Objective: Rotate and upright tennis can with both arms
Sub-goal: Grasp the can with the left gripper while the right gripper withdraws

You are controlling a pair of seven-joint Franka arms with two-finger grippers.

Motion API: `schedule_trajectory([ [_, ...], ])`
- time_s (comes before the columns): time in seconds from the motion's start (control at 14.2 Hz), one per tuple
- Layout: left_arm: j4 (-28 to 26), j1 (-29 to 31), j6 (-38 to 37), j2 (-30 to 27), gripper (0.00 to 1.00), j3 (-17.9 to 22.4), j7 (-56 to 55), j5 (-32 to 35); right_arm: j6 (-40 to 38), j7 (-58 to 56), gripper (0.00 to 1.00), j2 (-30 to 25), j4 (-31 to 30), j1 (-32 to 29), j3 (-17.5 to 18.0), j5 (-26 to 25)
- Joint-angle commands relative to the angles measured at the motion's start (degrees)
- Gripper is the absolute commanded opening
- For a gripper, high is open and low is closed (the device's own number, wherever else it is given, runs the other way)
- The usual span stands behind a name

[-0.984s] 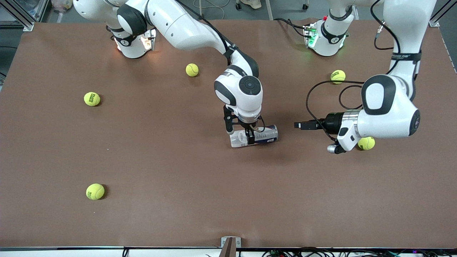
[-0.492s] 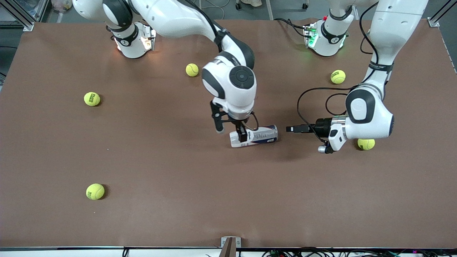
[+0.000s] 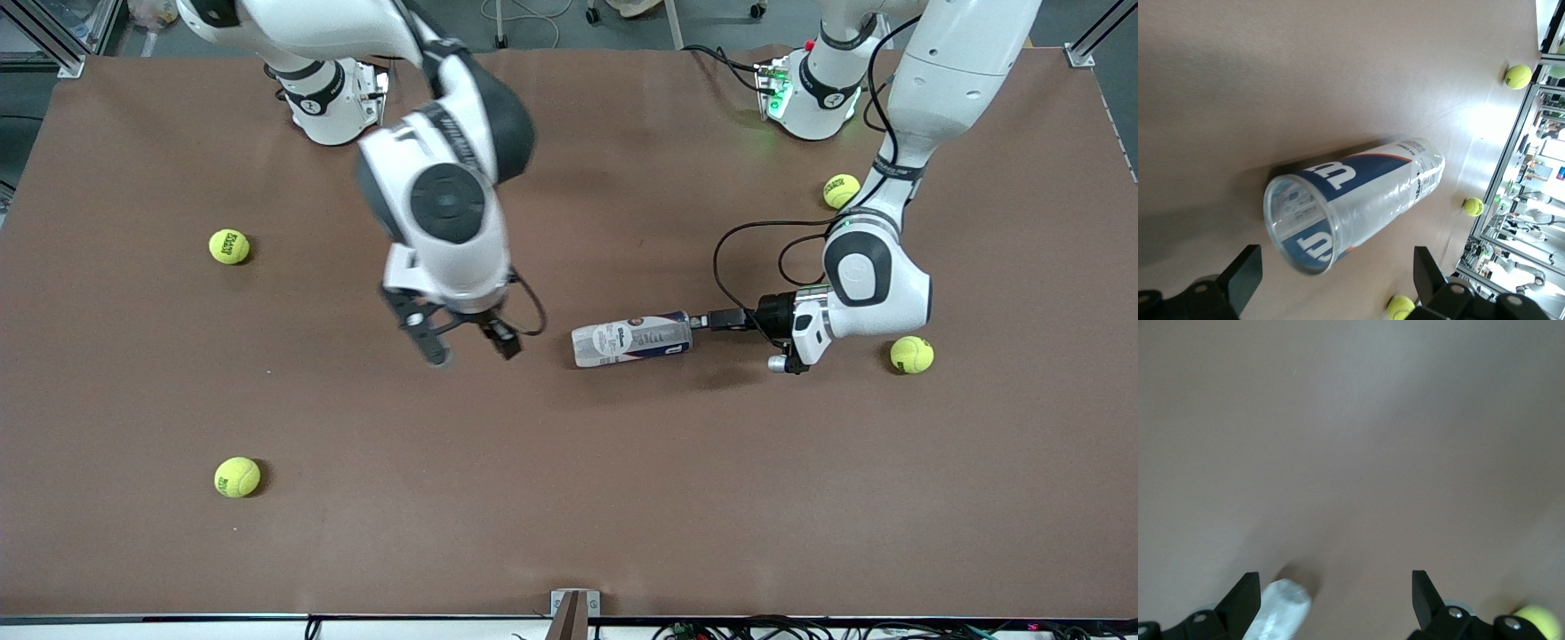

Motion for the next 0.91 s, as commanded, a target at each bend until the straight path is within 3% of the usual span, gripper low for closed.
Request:
schedule_trajectory([
  [0.0, -0.04, -1.06, 2.59, 0.61, 1.00, -1.23, 2.21, -4.76, 0.00, -16.99, 1.00, -9.54, -12.42, -5.35, 0.85, 0.31],
  [0.21, 0.49, -2.47, 4.79, 1.49, 0.97, -1.32, 2.39, -5.99, -3.00, -34.91, 1.00, -11.74, -12.96, -12.02, 0.77, -0.13],
  [0.28, 1.19, -3.69, 5.67, 2.01, 0.86, -1.32, 2.47, -7.74, -3.18, -40.46, 1.00, -12.10, -12.96, -14.31, 0.77, -0.14],
  [0.42, 1.28, -4.41, 5.94, 2.19, 0.43, -1.23, 2.48, -9.43, -4.49, -51.63, 1.00, -12.54, -12.95, -18.88, 0.68, -0.49],
  [0.49, 1.28, -4.23, 6.03, 2.02, 0.31, -1.32, 2.39, -9.52, -4.50, -57.77, 1.00, -12.54, -12.87, -21.51, 0.68, -0.75],
  [0.63, 2.07, -3.79, 6.03, 1.49, 0.15, -1.32, 0.99, -9.52, -4.50, -68.24, 1.00, -12.54, -12.87, -25.38, 0.68, -3.72],
  [0.84, 5.14, -3.44, 5.85, 0.53, 0.03, -1.32, -3.66, -9.52, -4.59, -76.62, 1.00, -12.81, -12.52, -30.84, 0.68, -4.53],
])
